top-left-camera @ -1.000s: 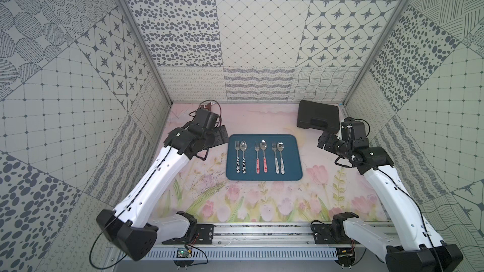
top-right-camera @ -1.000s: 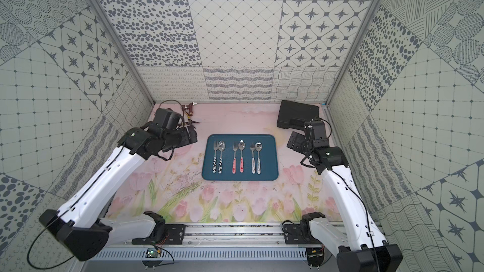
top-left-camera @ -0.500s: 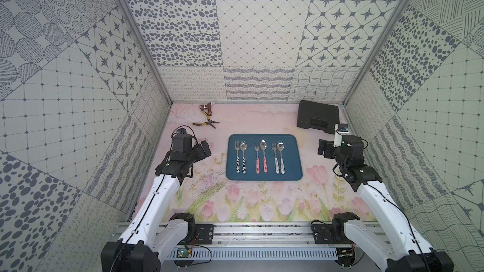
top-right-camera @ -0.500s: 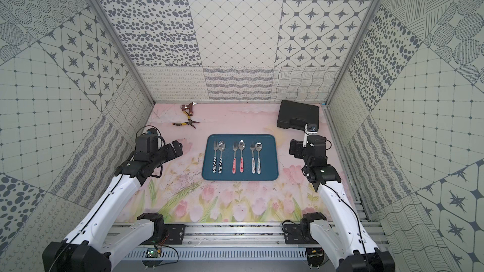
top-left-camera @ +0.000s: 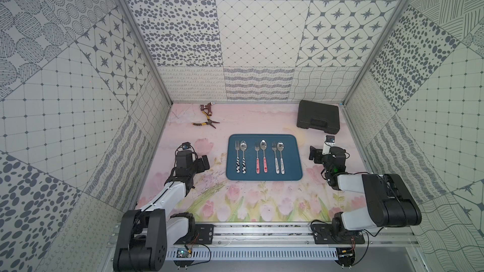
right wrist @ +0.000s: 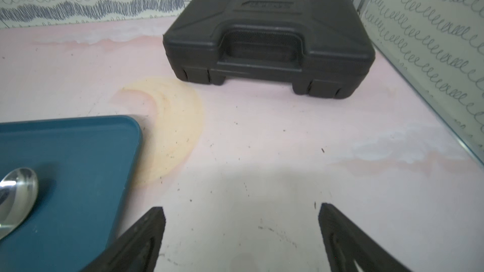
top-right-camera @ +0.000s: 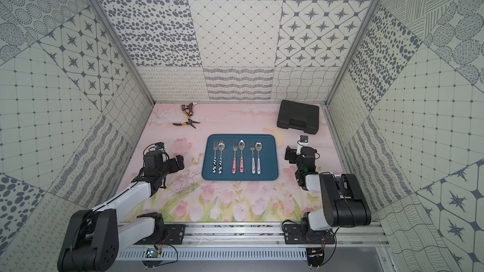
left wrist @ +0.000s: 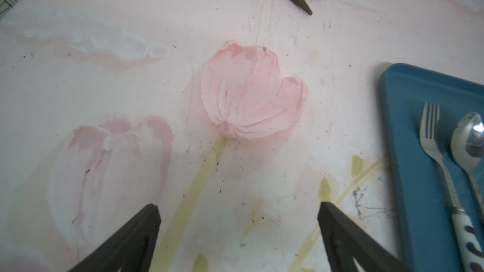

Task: Set the spoon and fork side by side
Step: Reset both arms

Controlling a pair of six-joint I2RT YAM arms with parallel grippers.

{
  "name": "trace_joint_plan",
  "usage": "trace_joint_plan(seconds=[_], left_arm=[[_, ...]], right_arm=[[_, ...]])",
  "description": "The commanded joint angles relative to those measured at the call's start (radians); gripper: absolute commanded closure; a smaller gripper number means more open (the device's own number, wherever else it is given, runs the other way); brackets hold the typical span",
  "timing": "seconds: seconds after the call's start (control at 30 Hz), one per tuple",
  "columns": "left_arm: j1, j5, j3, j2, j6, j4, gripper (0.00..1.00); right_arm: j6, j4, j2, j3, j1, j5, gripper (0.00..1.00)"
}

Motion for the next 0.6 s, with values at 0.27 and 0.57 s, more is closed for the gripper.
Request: trace_joint_plan(seconds=[0.27,0.57], left_arm=[[-0.052,0.137,-0.024,0.359,0.088,0.717,0.01],[-0.062,0.121,0.047,0.375,0.095,0.596,0.01]], right_arm=[[0.008,0.119,0.047,0.052,-0.005,0.007,0.03],[-0.005,0.079,0.05,0.075,-0.007,-0.031,0.03]])
